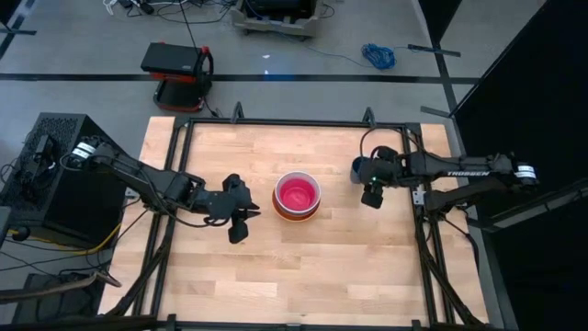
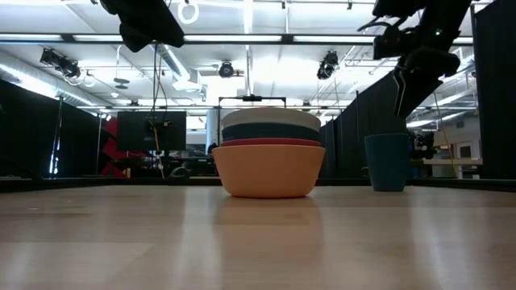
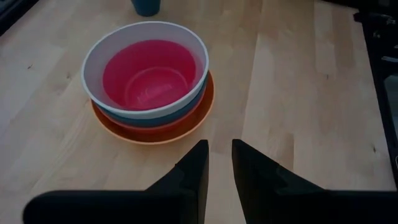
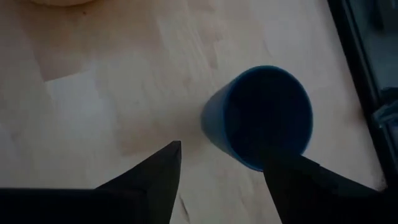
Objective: Nest bowls inside each other
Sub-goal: Move the blue cup beside of the stacked bowl
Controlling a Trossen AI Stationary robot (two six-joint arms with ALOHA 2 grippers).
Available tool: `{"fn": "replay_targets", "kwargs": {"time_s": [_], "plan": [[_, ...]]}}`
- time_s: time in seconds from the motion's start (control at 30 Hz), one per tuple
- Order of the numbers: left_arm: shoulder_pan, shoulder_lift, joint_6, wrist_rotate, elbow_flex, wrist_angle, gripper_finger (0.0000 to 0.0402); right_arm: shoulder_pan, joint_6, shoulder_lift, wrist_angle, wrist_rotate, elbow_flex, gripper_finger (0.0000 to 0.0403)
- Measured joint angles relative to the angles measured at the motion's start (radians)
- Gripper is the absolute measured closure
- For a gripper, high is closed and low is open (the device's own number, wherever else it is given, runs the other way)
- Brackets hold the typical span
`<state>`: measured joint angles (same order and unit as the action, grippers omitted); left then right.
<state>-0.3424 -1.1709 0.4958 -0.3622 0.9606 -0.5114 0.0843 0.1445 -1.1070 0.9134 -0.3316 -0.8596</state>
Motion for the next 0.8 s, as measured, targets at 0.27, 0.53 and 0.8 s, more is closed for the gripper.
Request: {"fn": "replay_targets", "kwargs": {"time_s": [0.27,0.53,0.8], "plan": [[0.0,0.0,0.006,0.0,0.0,0.001,0.0344,0.089,-0.05,-0.003,-0.051,0.067,0.033,0.0206],[0.0,0.0,0.007,0.0,0.0,0.001,0.0344,0.152,-0.073,-0.003,-0.116,0.102,0.129,0.02],[0.0,0.0,0.008,0.0,0.0,0.001,0.0344,0.197,-0.078,-0.007,-0.159,0.12,0.156,0.026]]}}
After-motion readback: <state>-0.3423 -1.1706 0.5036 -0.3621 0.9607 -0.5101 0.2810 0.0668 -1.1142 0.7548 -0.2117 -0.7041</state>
